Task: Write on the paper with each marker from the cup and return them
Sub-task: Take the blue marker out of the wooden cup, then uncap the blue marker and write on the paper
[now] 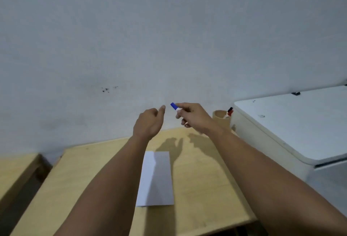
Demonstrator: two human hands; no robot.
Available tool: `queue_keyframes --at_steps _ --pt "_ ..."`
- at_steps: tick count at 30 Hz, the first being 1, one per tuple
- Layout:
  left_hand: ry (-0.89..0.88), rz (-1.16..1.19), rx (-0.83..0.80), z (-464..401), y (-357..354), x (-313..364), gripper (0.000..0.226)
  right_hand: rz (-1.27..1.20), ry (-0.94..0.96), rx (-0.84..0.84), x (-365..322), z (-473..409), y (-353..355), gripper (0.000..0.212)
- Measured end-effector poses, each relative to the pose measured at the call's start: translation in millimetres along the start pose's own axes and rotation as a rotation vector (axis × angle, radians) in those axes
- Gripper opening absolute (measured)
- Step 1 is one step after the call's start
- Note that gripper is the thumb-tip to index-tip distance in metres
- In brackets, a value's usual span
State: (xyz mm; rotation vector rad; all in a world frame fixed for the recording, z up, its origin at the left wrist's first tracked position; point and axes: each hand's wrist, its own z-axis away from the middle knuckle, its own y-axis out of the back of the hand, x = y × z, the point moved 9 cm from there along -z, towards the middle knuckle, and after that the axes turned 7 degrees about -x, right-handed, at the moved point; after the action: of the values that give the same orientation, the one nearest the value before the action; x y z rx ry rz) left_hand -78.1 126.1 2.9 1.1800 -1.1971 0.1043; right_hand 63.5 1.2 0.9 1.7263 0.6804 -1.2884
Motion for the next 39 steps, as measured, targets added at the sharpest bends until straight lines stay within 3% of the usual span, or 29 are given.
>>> queue_keyframes --at_steps 7,12,17,21,27,31,35,39 --pt "0.063 0.102 0.009 30.6 56.6 -54.2 0.084 -0.075 -0.054 -0.313 -14.2 10.5 -109.0 0.014" --pt "0.029 0.116 -0.01 33.5 80.4 -62.3 0.054 -0.134 -0.035 -0.358 -22.6 0.7 -140.6 0.009" --pt "0.112 0.135 0.135 21.1 119.2 -99.7 0.057 -0.031 -0.073 -0.331 -2.7 -9.7 -132.9 0.007" --pt "0.093 -0.258 0.214 17.0 143.2 -122.7 0.064 -0.083 -0.195 -0.19 41.4 -14.3 -92.0 0.01" --pt "0.007 -0.869 0.049 9.3 59.6 -145.2 0.059 -0.479 -0.295 -0.066 75.3 -19.7 -83.0 0.013" --pt "0.025 -0.951 -0.08 10.7 17.4 -171.2 0.051 -0.82 -0.338 -0.013 89.5 -19.4 -78.3 0.038" --pt "0.053 -0.983 -0.116 17.1 -1.5 -191.8 0.05 -0.934 -0.299 0.032 95.7 -22.5 -72.6 0.03" --pt "0.064 -0.963 -0.125 19.0 -0.8 -196.7 0.051 -0.893 -0.27 0.045 92.8 -22.0 -74.7 0.023"
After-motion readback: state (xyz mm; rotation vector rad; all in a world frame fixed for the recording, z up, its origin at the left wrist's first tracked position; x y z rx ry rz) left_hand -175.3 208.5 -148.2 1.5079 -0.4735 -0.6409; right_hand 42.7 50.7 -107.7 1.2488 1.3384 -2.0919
